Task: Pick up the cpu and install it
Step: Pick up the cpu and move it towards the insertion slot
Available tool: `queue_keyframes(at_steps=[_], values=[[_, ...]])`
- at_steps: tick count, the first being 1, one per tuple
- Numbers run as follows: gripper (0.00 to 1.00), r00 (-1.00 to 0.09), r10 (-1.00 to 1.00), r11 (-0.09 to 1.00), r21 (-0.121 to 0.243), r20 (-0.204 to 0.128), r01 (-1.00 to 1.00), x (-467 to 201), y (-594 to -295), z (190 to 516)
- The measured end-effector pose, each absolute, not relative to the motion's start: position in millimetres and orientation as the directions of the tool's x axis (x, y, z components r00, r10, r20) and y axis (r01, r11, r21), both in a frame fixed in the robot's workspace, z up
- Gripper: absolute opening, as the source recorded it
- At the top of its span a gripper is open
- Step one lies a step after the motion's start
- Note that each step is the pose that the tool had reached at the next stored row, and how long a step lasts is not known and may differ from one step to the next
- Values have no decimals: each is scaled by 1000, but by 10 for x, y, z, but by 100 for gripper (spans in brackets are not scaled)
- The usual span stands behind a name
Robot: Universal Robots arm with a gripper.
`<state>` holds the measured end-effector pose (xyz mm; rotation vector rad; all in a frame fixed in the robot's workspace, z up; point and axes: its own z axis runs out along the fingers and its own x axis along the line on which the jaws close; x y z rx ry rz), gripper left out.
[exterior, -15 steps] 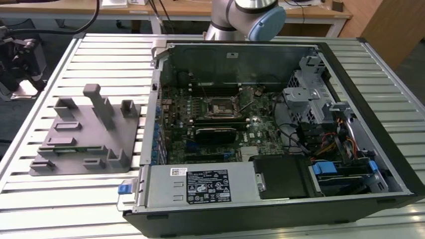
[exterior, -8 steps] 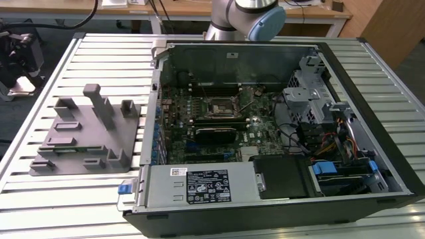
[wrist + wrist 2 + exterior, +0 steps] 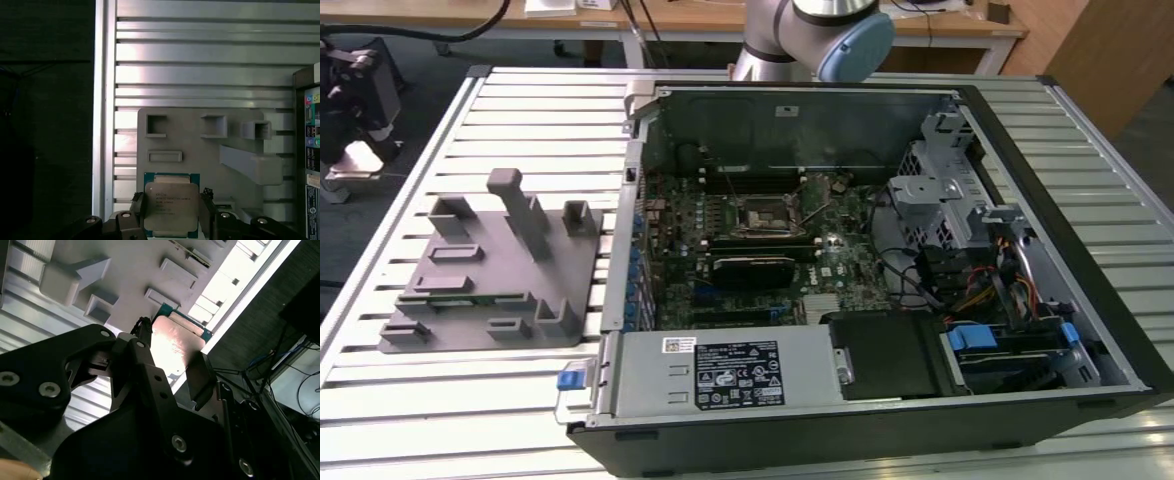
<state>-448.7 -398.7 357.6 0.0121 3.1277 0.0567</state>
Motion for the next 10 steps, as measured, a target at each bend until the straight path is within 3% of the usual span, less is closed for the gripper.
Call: queue_keyframes(at_steps=[10], values=[[52, -1000, 8, 999, 36, -13, 7, -4487, -3947, 3829]])
